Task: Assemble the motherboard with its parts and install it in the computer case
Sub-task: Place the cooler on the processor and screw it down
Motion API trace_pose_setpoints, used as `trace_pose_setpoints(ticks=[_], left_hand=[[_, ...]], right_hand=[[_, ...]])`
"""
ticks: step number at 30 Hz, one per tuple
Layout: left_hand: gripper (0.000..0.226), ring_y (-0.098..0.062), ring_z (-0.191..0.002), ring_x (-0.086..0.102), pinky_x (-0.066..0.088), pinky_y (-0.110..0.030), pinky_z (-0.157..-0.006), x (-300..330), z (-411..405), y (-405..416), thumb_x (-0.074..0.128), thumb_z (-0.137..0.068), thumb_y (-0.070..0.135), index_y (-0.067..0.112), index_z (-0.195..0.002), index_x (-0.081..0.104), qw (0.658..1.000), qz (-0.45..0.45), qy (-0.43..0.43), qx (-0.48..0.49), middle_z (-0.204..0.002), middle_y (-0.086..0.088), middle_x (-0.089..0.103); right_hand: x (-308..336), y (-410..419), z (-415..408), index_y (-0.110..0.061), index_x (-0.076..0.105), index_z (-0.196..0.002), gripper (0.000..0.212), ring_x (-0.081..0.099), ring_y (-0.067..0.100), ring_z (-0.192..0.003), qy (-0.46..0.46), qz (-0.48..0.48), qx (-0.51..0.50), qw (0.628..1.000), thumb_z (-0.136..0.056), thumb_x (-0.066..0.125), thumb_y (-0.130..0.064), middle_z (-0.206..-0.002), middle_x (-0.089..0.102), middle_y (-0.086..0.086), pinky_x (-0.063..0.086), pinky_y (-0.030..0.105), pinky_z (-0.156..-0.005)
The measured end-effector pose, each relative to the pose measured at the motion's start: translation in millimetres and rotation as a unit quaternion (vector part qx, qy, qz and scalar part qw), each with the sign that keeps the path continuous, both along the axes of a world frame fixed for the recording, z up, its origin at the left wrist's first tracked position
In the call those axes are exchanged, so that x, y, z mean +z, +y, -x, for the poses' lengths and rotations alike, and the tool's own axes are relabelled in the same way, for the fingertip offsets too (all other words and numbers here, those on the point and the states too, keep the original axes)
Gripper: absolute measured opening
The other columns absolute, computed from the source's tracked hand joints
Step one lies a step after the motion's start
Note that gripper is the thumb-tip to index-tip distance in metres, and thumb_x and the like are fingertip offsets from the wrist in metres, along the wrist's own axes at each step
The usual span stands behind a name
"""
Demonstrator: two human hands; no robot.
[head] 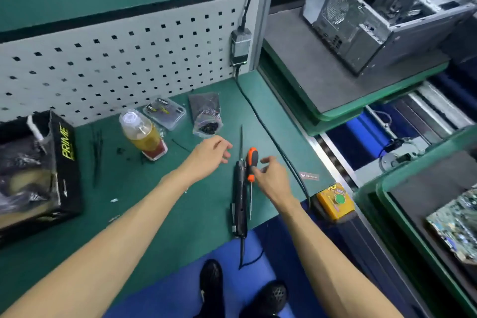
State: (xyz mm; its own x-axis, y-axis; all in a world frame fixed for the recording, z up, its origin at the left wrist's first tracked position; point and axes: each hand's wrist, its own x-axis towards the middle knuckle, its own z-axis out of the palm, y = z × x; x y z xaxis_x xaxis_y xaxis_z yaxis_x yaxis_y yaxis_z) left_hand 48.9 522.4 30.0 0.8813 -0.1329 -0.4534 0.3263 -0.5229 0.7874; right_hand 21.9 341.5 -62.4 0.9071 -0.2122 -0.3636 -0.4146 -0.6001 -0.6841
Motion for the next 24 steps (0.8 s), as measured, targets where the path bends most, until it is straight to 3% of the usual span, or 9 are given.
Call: trace_pose_setpoints(ticks=[1, 6, 10, 13, 16, 18, 21, 24], left_hand=[[0.031, -0.025, -0.096, 0.069, 0.051, -0.035, -0.089, -5, -1, 2, 0.036, -0.107, 0.019, 0.007, -0.117, 0.062, 1.0, -0.001, 0.004, -0.005, -0.109, -0.012, 0.07], [0.03, -0.027, -0.098, 0.069, 0.05, -0.031, -0.085, -22, -10, 6, 0.037, -0.107, 0.018, 0.006, -0.117, 0.063, 0.999, 0.006, 0.026, -0.02, -0.107, -0.012, 0.071], [0.03, -0.027, -0.098, 0.069, 0.049, -0.028, -0.081, -30, -16, 1, 0.038, -0.106, 0.017, 0.006, -0.117, 0.063, 0.999, 0.008, 0.032, -0.038, -0.107, -0.013, 0.071], [0.03, -0.024, -0.096, 0.07, 0.05, -0.03, -0.084, -30, -18, -8, 0.038, -0.107, 0.019, 0.008, -0.116, 0.063, 0.998, 0.004, 0.028, -0.061, -0.105, -0.01, 0.071], [0.028, -0.02, -0.091, 0.07, 0.052, -0.033, -0.087, -27, -20, -25, 0.038, -0.107, 0.02, 0.01, -0.114, 0.064, 0.997, 0.006, 0.015, -0.079, -0.102, -0.007, 0.072], [0.027, -0.02, -0.086, 0.069, 0.052, -0.037, -0.087, -23, -21, -43, 0.038, -0.106, 0.019, 0.01, -0.11, 0.064, 0.996, 0.017, 0.009, -0.083, -0.1, -0.008, 0.072], [0.025, -0.019, -0.08, 0.067, 0.051, -0.034, -0.081, -14, -19, -82, 0.039, -0.106, 0.019, 0.015, -0.101, 0.064, 0.994, 0.036, -0.006, -0.106, -0.095, -0.008, 0.071], [0.026, -0.013, -0.074, 0.067, 0.049, -0.029, -0.073, 0, -12, -131, 0.041, -0.106, 0.02, 0.021, -0.094, 0.064, 0.989, 0.063, -0.023, -0.131, -0.088, -0.001, 0.07]], right_hand=[[-7, 3, -1, -0.007, 0.055, -0.125, 0.038, 0.067, 0.021, -0.081, 0.019, 0.002, 0.0, 1.0, -0.093, 0.066, -0.024, -0.087, 0.071, 0.004, 0.046, 0.03, -0.067], [-30, 8, -5, -0.006, 0.054, -0.119, 0.035, 0.066, 0.03, -0.095, 0.059, 0.015, -0.017, 0.998, -0.088, 0.066, -0.015, -0.105, 0.07, 0.012, 0.044, 0.031, -0.072], [-34, 4, -7, -0.009, 0.057, -0.11, 0.028, 0.066, 0.026, -0.087, 0.08, -0.003, -0.05, 0.996, -0.084, 0.066, -0.014, -0.094, 0.07, 0.007, 0.047, 0.031, -0.066], [-32, -6, -5, -0.011, 0.06, -0.117, 0.037, 0.067, 0.017, -0.08, 0.084, -0.034, -0.083, 0.992, -0.082, 0.068, -0.02, -0.092, 0.073, 0.003, 0.044, 0.019, -0.058], [-21, -23, -1, -0.012, 0.063, -0.124, 0.046, 0.07, 0.01, -0.068, 0.069, -0.071, -0.109, 0.989, -0.08, 0.069, -0.025, -0.084, 0.077, 0.003, 0.048, 0.019, -0.058], [-7, -38, 2, -0.012, 0.07, -0.114, 0.035, 0.065, 0.005, -0.056, 0.044, -0.091, -0.122, 0.987, -0.081, 0.069, -0.023, -0.069, 0.073, -0.001, 0.054, 0.022, -0.06], [24, -67, 9, -0.009, 0.071, -0.09, 0.005, 0.067, 0.013, -0.065, -0.003, -0.193, -0.159, 0.968, -0.087, 0.067, -0.012, -0.07, 0.068, 0.003, 0.064, 0.041, -0.074], [60, -108, 25, -0.006, 0.062, -0.085, 0.006, 0.063, 0.011, -0.062, -0.066, -0.26, -0.198, 0.943, -0.09, 0.059, -0.008, -0.066, 0.062, 0.0, 0.064, 0.038, -0.068]])
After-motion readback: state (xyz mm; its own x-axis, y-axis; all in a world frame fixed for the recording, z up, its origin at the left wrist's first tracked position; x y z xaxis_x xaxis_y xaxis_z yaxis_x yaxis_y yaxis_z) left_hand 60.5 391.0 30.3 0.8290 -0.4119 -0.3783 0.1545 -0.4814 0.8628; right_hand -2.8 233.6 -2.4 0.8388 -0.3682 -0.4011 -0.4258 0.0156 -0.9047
